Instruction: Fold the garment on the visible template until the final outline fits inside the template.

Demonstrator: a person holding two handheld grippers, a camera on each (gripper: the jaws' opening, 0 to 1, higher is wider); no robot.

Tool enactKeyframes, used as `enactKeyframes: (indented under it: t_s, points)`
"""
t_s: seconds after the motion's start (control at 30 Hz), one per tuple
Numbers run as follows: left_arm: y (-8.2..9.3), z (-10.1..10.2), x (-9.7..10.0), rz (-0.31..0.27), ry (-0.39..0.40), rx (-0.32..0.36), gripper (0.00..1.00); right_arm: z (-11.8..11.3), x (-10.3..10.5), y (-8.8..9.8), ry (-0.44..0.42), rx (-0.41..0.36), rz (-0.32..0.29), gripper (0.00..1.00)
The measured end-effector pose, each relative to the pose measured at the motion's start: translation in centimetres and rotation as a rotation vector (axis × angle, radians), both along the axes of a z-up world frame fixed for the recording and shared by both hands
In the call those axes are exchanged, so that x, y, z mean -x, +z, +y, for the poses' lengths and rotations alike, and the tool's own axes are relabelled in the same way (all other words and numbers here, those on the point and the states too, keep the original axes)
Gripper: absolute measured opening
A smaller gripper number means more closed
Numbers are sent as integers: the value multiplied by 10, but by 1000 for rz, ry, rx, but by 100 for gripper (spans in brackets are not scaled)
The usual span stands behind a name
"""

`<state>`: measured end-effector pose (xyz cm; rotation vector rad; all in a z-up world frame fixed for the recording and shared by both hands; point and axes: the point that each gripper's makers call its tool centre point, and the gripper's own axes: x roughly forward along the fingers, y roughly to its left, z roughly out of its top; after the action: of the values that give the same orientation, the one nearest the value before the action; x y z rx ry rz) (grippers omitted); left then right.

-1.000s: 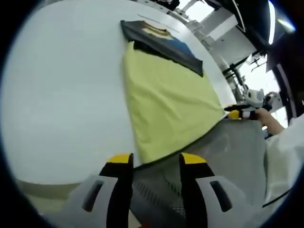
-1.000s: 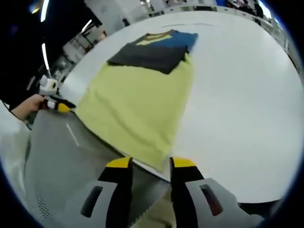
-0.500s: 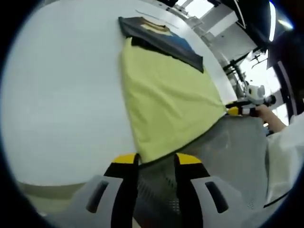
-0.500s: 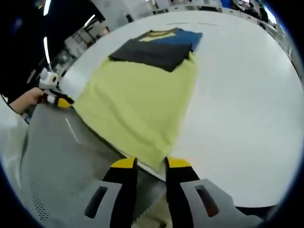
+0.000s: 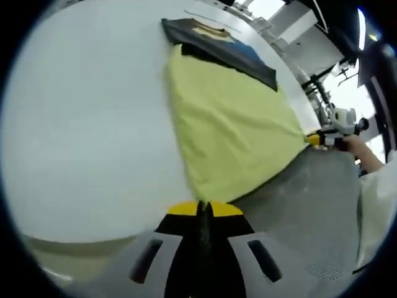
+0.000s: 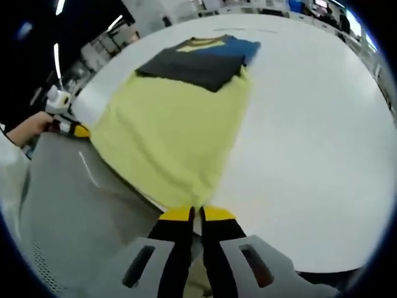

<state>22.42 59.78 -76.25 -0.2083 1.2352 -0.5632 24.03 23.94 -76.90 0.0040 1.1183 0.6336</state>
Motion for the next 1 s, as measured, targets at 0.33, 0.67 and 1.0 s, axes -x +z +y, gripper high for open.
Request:
enactKeyframes:
  t_s: [0.33,0.67,1.0]
  points:
    - [0,1,-1,-10,12,-17,0,0,0,0,-22,-6,-14,4]
    - [3,-1,-1,-5,75,15,0,-1,-1,2,-33,-18,-26,4]
    - [20,-3,-10,-41,147,104,0,-2,-13,29,-138,-149,-63,4]
